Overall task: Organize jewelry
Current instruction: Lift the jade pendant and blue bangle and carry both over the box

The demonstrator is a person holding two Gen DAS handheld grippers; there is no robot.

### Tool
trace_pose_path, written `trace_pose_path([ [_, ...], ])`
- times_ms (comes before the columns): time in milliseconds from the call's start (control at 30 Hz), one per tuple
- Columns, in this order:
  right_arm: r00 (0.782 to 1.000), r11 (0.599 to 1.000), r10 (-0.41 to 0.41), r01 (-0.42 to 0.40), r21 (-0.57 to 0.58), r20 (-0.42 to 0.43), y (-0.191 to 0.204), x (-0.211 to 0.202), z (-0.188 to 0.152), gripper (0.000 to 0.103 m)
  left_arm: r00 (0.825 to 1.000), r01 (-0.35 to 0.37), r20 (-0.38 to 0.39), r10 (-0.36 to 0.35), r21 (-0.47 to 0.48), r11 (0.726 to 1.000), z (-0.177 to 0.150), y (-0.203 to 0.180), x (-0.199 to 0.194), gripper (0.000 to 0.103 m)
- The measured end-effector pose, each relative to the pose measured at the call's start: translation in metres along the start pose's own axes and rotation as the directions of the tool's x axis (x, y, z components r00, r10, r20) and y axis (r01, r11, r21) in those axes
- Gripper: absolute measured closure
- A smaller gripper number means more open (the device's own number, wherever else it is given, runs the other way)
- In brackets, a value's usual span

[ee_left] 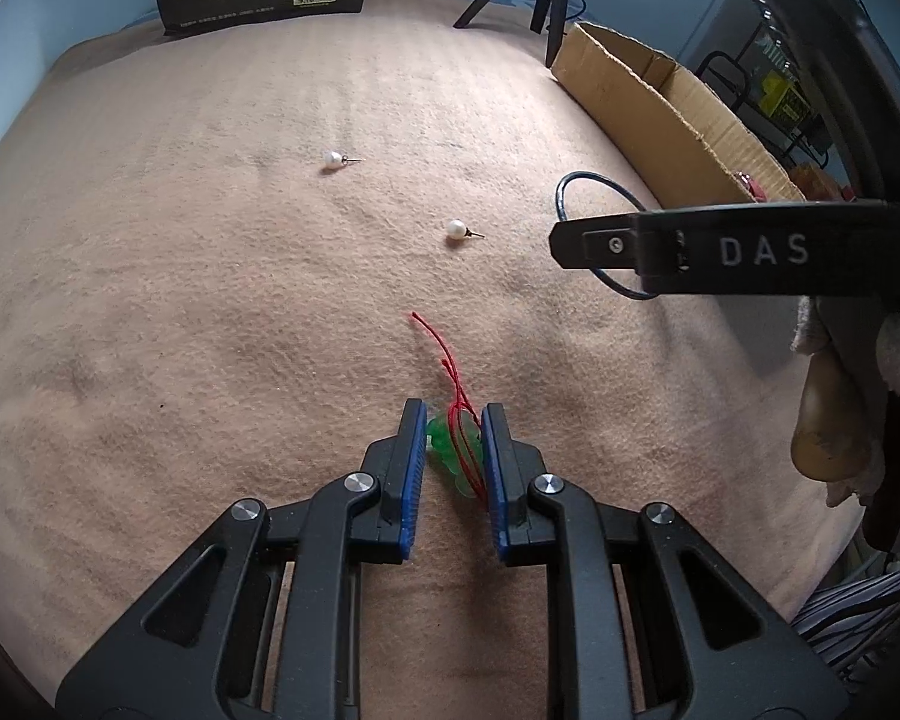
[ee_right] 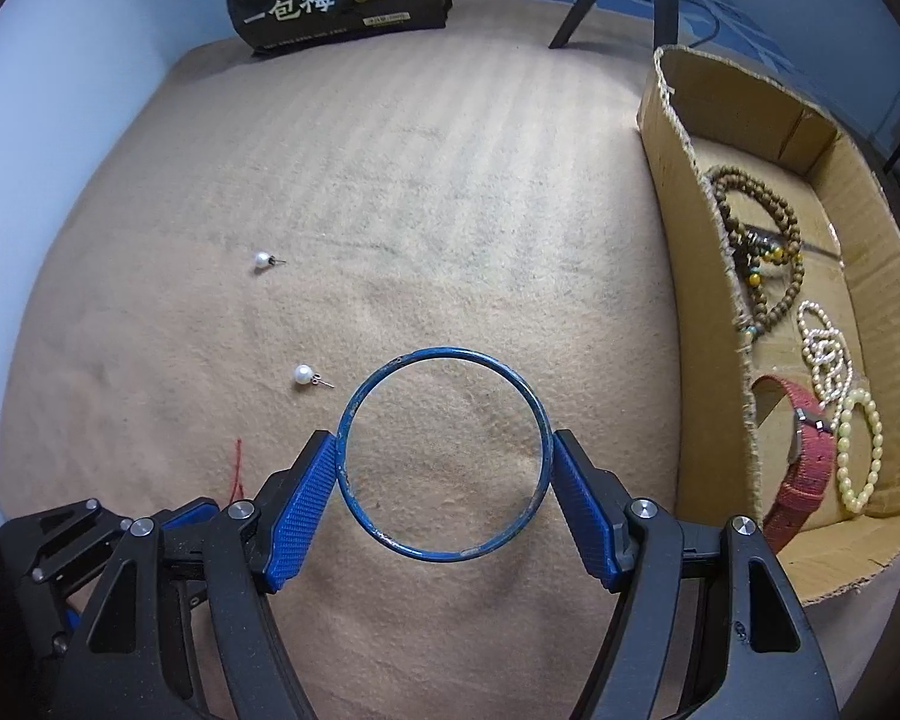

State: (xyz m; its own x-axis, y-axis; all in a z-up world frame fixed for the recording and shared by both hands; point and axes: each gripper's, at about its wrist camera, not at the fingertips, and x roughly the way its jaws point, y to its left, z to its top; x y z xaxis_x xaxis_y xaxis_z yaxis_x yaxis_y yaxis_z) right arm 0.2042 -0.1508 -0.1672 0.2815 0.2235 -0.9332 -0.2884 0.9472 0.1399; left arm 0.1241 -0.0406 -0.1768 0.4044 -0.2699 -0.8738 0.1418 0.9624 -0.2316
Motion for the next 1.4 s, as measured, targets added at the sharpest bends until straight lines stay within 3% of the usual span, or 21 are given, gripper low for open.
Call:
trace_pose_path([
  [267,0.999,1.000,0.024,-0.024,0.004,0.041,0.003,-0.014,0.001,0.032,1.000,0.024,0.018,-0.023,-0.036,0.999,0.001,0.008,-0.015,0.086],
  [767,0.985,1.000,0.016,-0.014,-0.013,0.170,-0.003,-0.075,0.013,0.032,0.985,0.100,0.149,-0.087,-0.082,0.992,0.032,0.008,-0.065,0.086],
  [1400,0.959,0.993,-0.075,0.048,0.103,0.275,-0.084,-0.125,0.017,0.032,0.964,0.149,0.220,-0.152,0.029,0.988,0.091,-0.058,-0.075,0.086],
])
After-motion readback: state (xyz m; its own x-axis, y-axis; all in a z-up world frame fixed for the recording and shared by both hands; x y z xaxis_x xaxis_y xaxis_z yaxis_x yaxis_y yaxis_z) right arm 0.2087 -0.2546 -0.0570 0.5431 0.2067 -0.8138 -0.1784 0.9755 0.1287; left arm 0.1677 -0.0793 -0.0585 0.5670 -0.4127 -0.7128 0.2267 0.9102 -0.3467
